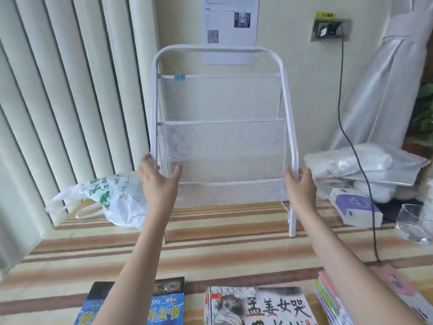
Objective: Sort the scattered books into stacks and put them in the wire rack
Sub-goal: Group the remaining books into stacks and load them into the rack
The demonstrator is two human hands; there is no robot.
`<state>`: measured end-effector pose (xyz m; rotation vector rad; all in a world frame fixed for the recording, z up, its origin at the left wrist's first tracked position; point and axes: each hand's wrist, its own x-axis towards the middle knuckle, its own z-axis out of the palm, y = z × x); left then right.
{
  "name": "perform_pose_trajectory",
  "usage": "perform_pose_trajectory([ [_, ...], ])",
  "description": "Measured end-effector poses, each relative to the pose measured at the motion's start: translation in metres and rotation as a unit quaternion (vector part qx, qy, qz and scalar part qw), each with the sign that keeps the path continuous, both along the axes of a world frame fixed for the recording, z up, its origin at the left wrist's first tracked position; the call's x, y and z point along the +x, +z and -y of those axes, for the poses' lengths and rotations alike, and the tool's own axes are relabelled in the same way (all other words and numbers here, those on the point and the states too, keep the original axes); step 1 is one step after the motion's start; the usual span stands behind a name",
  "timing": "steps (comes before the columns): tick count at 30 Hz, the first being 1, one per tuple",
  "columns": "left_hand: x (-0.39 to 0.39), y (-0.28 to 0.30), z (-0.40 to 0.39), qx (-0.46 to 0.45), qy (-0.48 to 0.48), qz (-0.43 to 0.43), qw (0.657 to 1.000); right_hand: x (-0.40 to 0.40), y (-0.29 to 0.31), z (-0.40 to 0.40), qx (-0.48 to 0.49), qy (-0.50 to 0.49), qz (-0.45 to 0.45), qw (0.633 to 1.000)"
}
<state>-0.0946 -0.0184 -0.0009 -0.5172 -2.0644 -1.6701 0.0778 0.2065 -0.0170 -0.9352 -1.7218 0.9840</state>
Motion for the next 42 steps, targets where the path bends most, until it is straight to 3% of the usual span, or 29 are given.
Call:
perform_pose_trajectory([
  [6, -0.043, -0.001, 0.003, 0.091, -0.112, 0.114, 0.983, -0.019, -0.002, -0.026, -0.062, 0.02, -0.073, 0.995],
  [10, -0.044, -0.006, -0.003, 0.086, -0.055, 0.099, 0.99, -0.025, 0.0, -0.028, -0.052, 0.007, -0.068, 0.996],
  [15, -0.034, -0.013, 0.008, 0.096, -0.051, 0.078, 0.991, -0.009, -0.004, -0.018, -0.032, -0.022, -0.098, 0.994],
  [30, 0.026, -0.011, 0.043, 0.073, -0.054, 0.056, 0.994, 0.062, 0.002, 0.028, -0.039, -0.067, -0.03, 0.997],
  [42, 0.035, -0.009, 0.048, 0.067, -0.093, 0.092, 0.989, 0.071, 0.007, 0.039, -0.036, -0.061, 0.024, 0.997],
])
